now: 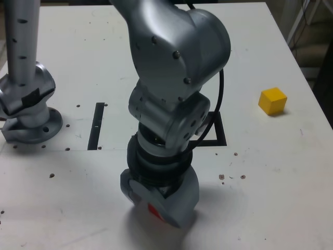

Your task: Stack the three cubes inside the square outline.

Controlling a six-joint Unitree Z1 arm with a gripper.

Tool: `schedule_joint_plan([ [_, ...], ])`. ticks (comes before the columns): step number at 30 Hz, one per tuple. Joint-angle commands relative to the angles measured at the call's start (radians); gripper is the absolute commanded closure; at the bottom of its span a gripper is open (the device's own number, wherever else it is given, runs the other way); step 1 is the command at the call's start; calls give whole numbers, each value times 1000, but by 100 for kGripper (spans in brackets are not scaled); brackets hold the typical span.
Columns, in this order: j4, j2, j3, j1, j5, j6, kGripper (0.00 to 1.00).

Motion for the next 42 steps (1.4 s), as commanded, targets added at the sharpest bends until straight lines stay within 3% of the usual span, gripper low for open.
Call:
schedule_joint_plan([
  [1, -1, -4, 2, -4, 7, -2, 62],
  [6, 4, -5, 4, -5, 7, -2, 67],
  [18, 15, -5, 1, -5, 4, -2, 67],
  [25, 71, -25, -22, 10, 5, -11, 67],
  [32, 146, -64, -52, 78, 17, -8, 67],
  [42, 154, -95, -61, 209, 7, 31, 67],
])
